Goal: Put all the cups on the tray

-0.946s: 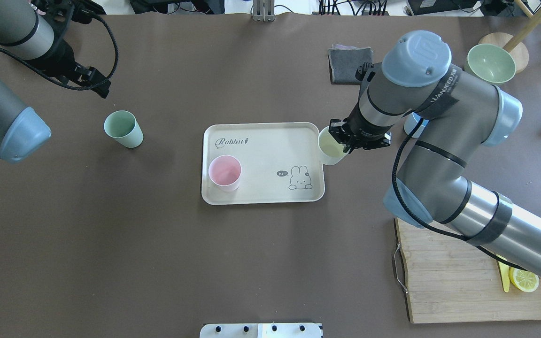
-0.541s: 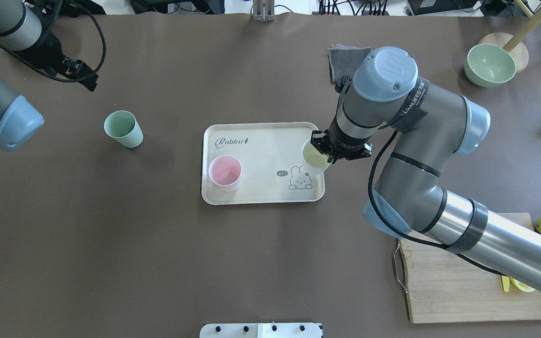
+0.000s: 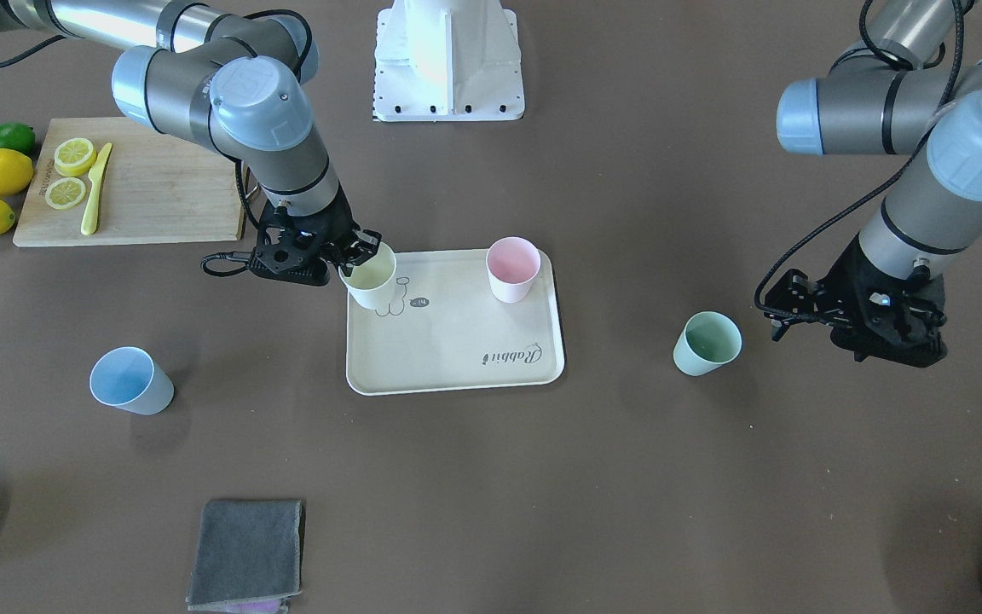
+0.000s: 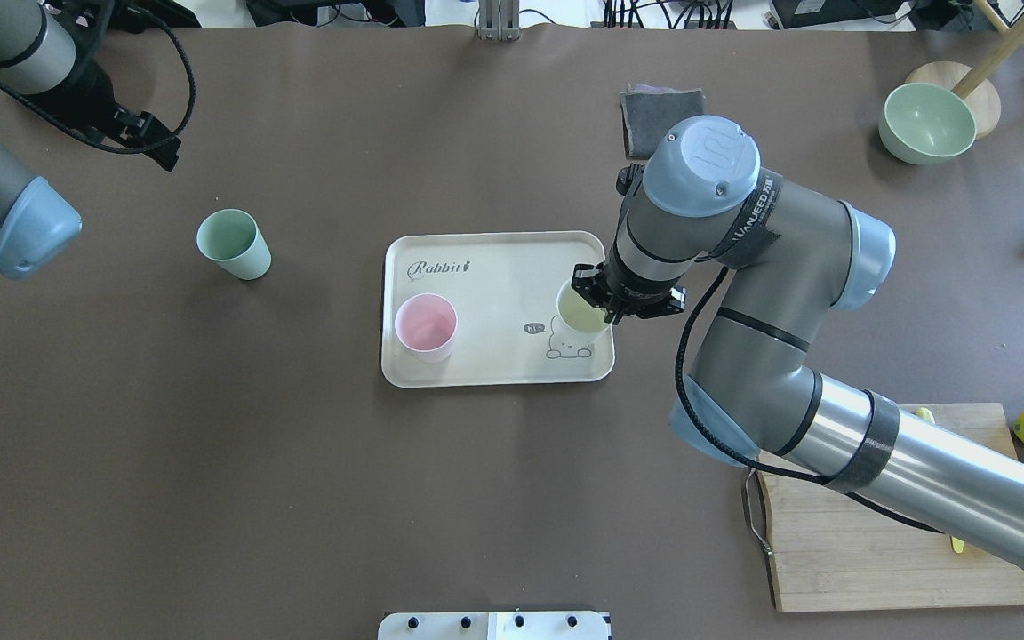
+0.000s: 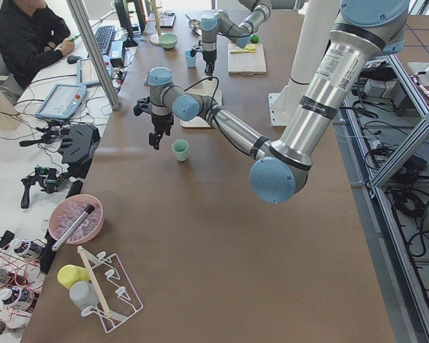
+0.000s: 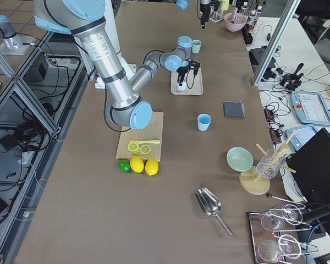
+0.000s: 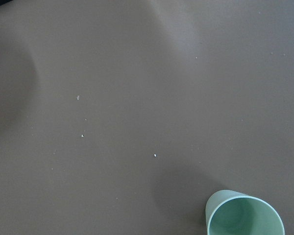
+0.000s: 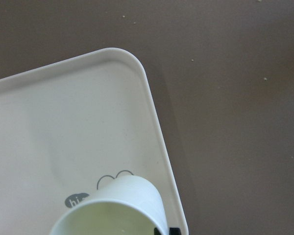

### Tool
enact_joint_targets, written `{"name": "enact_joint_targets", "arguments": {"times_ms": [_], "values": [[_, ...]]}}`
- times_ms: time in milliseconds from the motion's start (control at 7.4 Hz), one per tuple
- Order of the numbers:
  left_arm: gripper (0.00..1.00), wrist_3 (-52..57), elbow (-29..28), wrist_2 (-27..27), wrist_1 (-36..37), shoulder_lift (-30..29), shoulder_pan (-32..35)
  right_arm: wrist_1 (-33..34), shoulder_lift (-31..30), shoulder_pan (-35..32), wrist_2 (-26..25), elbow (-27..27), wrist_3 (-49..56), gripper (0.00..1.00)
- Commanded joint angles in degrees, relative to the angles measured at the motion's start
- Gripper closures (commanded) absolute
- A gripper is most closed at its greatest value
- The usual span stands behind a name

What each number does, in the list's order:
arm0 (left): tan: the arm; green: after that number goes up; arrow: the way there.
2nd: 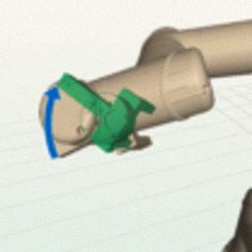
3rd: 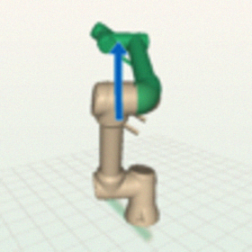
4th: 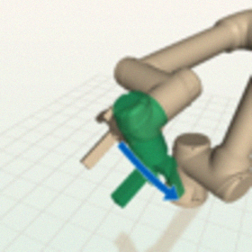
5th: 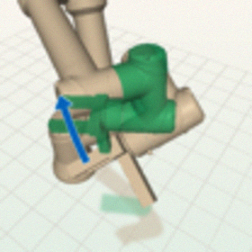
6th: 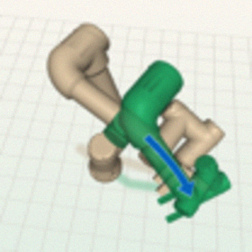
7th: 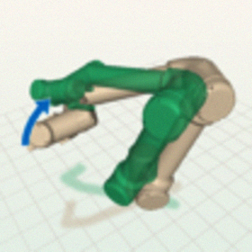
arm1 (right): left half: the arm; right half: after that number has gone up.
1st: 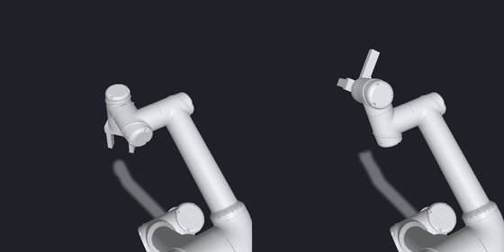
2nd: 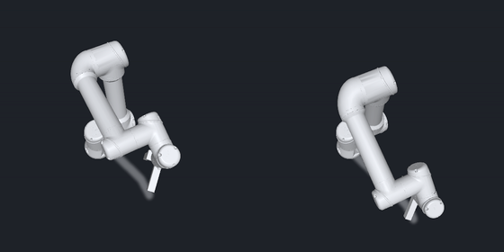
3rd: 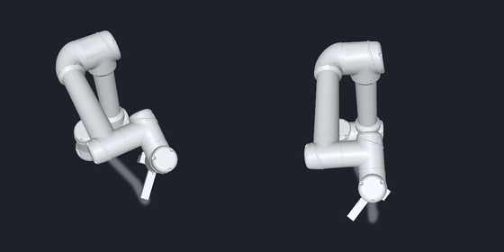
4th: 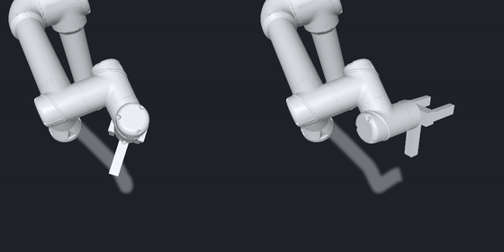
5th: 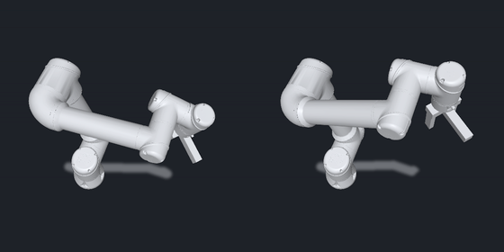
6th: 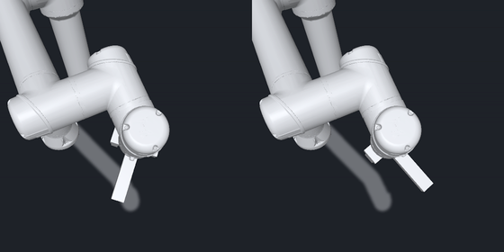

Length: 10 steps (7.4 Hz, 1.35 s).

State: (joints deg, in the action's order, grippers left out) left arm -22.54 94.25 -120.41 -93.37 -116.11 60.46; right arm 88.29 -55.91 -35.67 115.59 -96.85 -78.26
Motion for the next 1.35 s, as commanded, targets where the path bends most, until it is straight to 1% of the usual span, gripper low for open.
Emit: {"name": "enact_joint_targets", "arguments": {"times_ms": [0, 135, 270, 405, 541, 676, 811, 946, 1216], "values": [[0.02, -0.1, -3.3, 0.0, -4.3, 0.1, -0.1, -1.8, 0.4, 1.2, -0.4, 1.4, -1.8, 1.00], [0.02, -0.1, -3.5, 0.0, -4.6, 0.1, -0.1, -1.8, 0.4, 1.4, -0.9, 1.4, -1.8, 1.00], [0.02, -0.6, -3.5, 0.0, -4.7, 0.2, -0.3, -1.8, 0.6, 1.4, -0.9, 1.3, -2.2, 0.79], [0.02, -0.8, -3.2, -0.1, -4.8, 0.2, -0.4, -1.8, 1.2, 1.4, -1.0, 1.4, -4.4, 0.02], [0.02, -0.9, -2.2, -1.4, -4.8, 1.1, -0.6, -1.7, 2.0, 1.2, -1.0, 1.1, -6.0, 0.00], [0.02, -4.2, -1.6, -3.8, -4.8, 1.4, -1.2, -1.6, 2.0, -0.1, -0.7, 1.0, -6.0, 0.00], [0.02, -7.4, -1.9, -3.7, -5.9, 1.5, -3.6, -1.2, 2.0, -1.8, -0.2, 0.6, -5.8, 0.00], [0.02, -8.7, -2.4, -3.3, -9.2, 3.1, -5.2, -1.0, 2.0, -3.6, 1.8, 0.5, -5.3, 0.00], [0.02, -10.8, -5.2, -3.2, -13.3, 3.4, -6.5, -0.8, 1.9, -5.6, 3.3, -0.2, -5.1, 0.00]]}}
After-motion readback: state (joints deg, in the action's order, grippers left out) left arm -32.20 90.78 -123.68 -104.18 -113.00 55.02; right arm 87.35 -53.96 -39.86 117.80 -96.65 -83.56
